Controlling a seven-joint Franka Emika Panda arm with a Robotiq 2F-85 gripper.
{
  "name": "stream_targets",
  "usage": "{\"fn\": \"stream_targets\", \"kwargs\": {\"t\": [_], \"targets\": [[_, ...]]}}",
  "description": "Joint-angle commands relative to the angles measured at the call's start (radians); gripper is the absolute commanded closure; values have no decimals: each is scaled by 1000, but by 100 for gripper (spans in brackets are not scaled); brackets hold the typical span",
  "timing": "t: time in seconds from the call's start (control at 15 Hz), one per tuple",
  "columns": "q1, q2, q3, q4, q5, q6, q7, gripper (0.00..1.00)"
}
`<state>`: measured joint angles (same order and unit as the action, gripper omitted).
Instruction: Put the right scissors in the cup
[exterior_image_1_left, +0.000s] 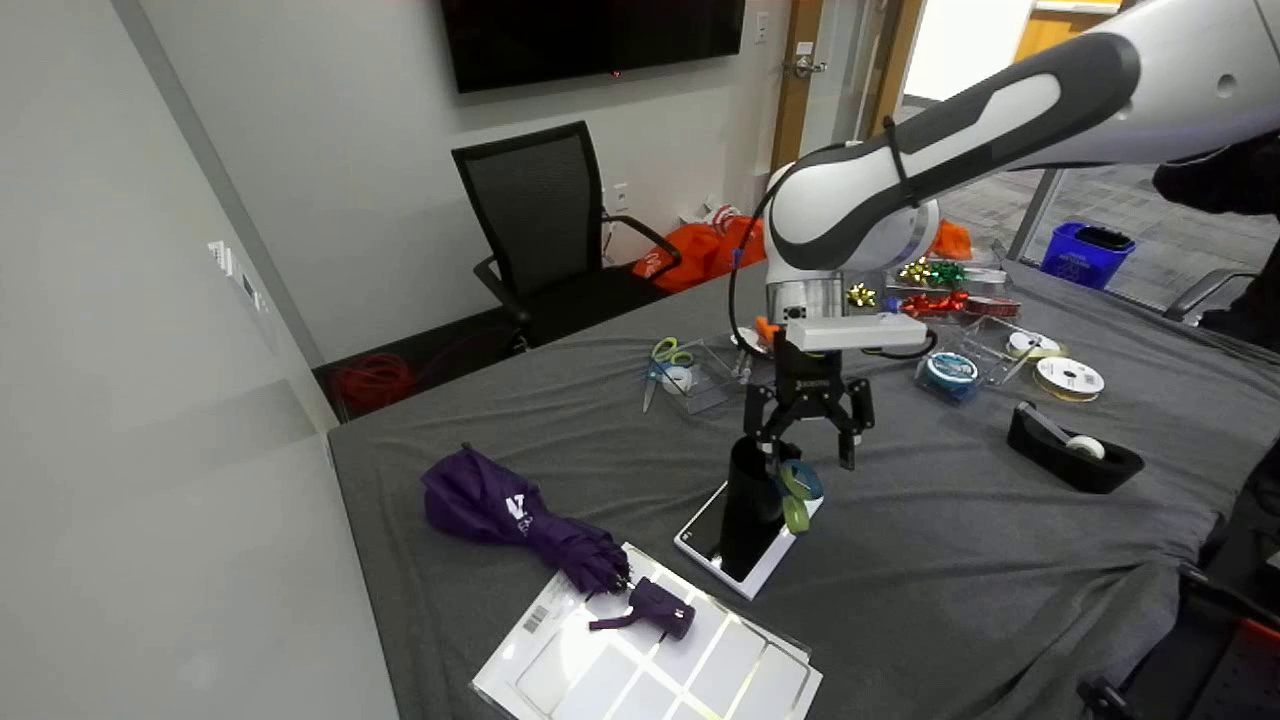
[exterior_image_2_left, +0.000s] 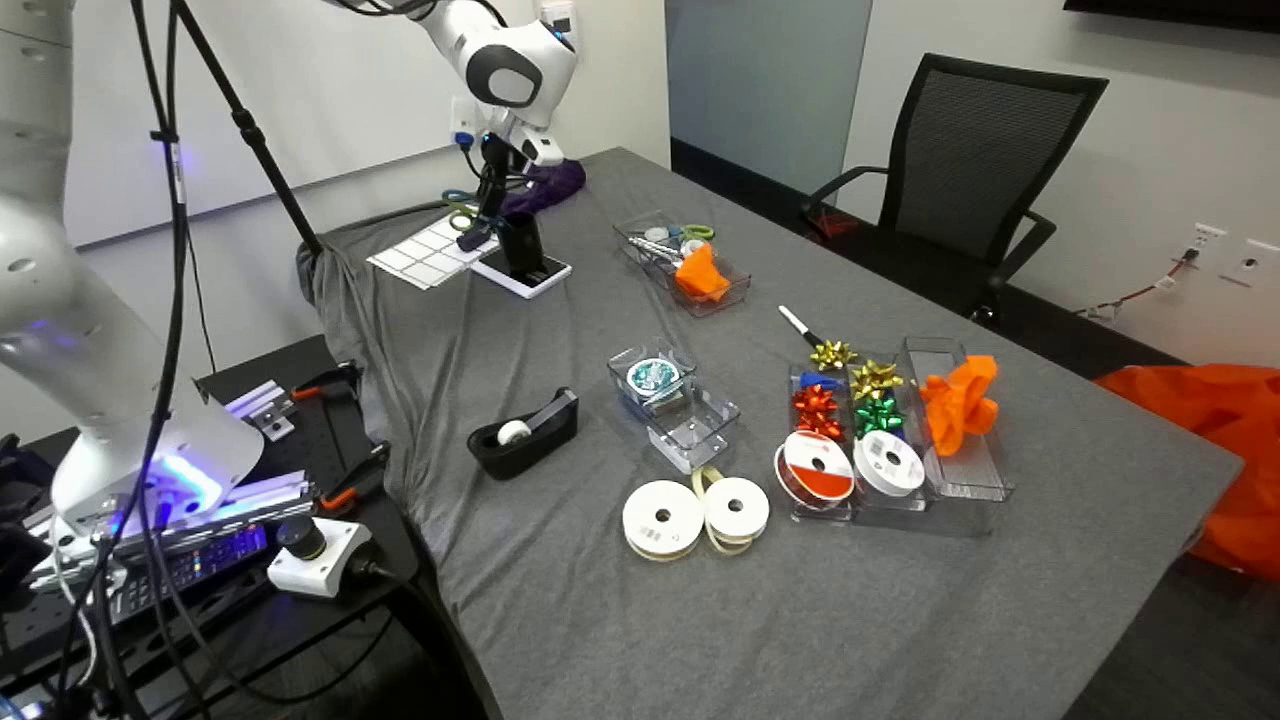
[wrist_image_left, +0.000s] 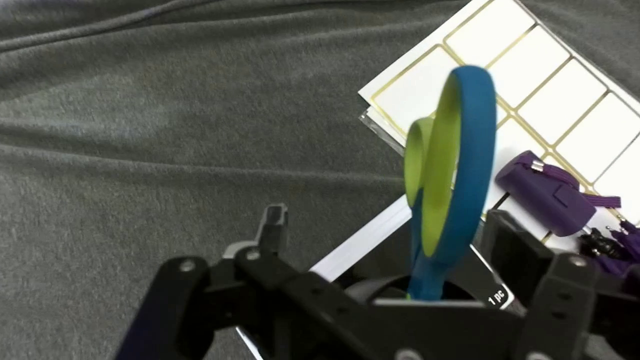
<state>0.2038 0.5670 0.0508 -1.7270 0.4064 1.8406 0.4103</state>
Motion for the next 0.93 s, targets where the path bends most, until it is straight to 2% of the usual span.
{"fn": "stream_targets", "kwargs": {"t": [0.0,0.47,0.87], "targets": [[14,-148,20,-208,-32,169,-51,0],[47,-318,89,-382,-21,382,-12,0],[68,-405,125,-472,-45,458,37,0]]}}
